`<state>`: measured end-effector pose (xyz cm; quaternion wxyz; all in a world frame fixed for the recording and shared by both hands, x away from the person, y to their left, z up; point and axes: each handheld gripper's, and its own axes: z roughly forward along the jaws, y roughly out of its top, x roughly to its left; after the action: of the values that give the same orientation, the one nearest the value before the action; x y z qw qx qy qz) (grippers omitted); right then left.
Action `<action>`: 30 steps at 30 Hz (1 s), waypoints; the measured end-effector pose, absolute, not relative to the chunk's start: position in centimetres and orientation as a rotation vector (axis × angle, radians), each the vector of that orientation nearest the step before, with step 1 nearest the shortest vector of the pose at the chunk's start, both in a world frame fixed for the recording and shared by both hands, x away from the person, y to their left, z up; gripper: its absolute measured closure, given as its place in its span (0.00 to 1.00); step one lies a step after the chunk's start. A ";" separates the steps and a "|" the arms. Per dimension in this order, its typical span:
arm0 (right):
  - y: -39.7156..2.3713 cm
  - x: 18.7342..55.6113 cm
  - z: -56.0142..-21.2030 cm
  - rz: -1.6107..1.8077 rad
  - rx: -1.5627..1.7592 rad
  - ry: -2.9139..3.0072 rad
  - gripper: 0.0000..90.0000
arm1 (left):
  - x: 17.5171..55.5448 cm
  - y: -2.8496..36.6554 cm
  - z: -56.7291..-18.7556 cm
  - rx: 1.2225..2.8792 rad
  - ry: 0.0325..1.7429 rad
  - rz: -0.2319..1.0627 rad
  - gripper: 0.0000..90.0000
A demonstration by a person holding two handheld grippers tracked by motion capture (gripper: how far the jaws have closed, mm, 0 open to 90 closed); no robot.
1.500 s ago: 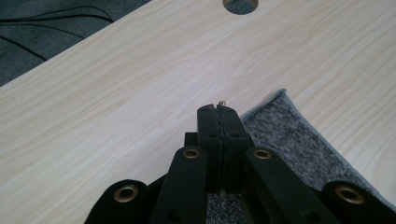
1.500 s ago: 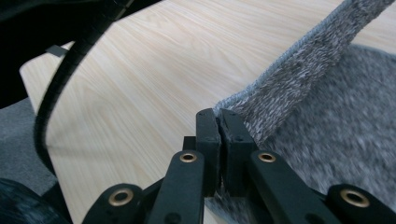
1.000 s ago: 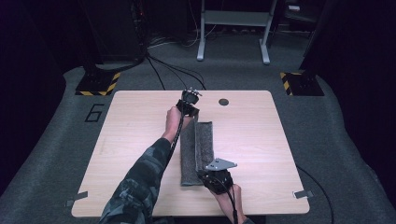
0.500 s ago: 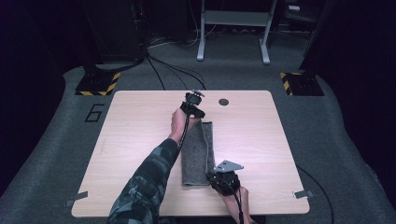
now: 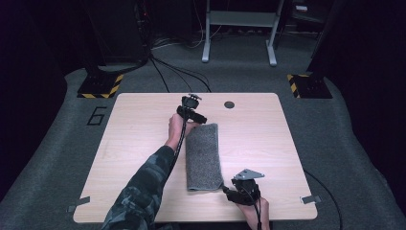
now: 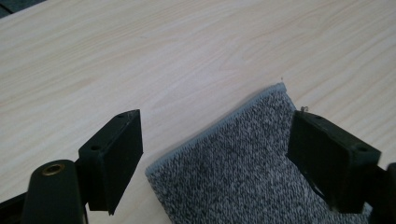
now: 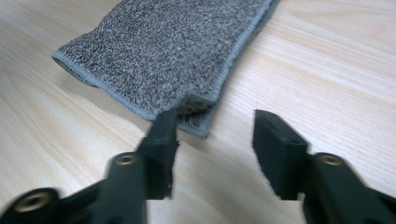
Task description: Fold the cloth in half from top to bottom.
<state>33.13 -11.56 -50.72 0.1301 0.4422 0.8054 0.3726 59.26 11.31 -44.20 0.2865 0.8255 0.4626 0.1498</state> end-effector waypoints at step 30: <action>-9.2 39.6 -50.7 0.939 1.214 2.348 0.15 | 52.3 14.5 -48.6 2.282 1.182 0.459 0.15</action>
<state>39.62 -9.19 -50.73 0.1675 0.4266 0.8253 0.3300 52.34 14.45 -48.60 0.2626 0.8435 0.4368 0.1695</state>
